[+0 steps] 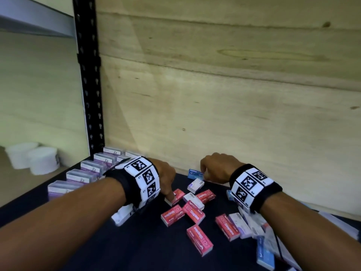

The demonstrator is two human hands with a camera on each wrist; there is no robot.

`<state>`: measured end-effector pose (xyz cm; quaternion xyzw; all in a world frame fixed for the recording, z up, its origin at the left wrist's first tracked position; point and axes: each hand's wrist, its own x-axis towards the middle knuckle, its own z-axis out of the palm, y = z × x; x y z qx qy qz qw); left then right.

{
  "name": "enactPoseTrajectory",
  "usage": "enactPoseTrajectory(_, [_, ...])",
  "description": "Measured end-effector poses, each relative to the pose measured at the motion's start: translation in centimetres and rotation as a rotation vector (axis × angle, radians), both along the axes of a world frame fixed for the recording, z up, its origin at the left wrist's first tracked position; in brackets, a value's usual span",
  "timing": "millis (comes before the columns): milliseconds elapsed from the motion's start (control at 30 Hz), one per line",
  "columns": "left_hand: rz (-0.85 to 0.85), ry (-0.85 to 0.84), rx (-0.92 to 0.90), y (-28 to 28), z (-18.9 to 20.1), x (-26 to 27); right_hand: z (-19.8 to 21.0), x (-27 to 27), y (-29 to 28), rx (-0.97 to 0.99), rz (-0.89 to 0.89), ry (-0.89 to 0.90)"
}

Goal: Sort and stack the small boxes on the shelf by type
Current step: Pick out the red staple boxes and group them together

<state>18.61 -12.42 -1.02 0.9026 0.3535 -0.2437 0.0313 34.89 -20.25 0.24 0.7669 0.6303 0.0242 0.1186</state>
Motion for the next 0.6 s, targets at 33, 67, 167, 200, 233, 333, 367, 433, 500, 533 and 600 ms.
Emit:
enactPoseTrajectory(33, [0.004, -0.003, -0.006, 0.2, -0.1, 0.0, -0.4, 0.2, 0.5, -0.004, -0.003, -0.024])
enactPoseTrajectory(67, [0.006, -0.008, -0.011, 0.4, -0.1, 0.1, -0.7, 0.3, 0.9, -0.007, -0.003, -0.039])
enactPoseTrajectory(167, [0.012, -0.016, -0.027, 0.7, -0.3, 0.3, -1.2, 0.2, 1.9, -0.001, 0.019, -0.069])
enactPoseTrajectory(200, [0.018, -0.018, -0.037, 0.8, -0.4, 0.4, -1.2, 0.1, 2.1, 0.003, 0.028, -0.077])
enactPoseTrajectory(233, [0.024, -0.024, -0.047, 0.8, -0.4, 0.5, -1.2, 0.0, 2.3, 0.008, 0.035, -0.088])
enactPoseTrajectory(333, [0.032, -0.032, -0.069, 1.0, -0.3, 0.6, -1.3, -0.2, 2.6, 0.016, 0.037, -0.108])
enactPoseTrajectory(367, [0.03, -0.033, -0.074, 1.0, -0.3, 0.7, -1.3, -0.3, 2.7, 0.016, 0.038, -0.109])
enactPoseTrajectory(433, [0.023, -0.03, -0.084, 1.0, -0.3, 0.8, -1.2, -0.4, 2.6, 0.012, 0.035, -0.107])
enactPoseTrajectory(500, [0.015, -0.027, -0.091, 0.9, -0.4, 0.8, -0.8, -0.4, 2.1, -0.012, 0.007, -0.101])
enactPoseTrajectory(533, [0.014, -0.031, -0.095, 0.8, -0.4, 0.8, -0.6, -0.2, 1.7, -0.034, -0.016, -0.095])
enactPoseTrajectory(600, [0.021, -0.048, -0.103, 0.8, -0.3, 0.8, -0.2, 0.4, 0.8, -0.072, -0.06, -0.074])
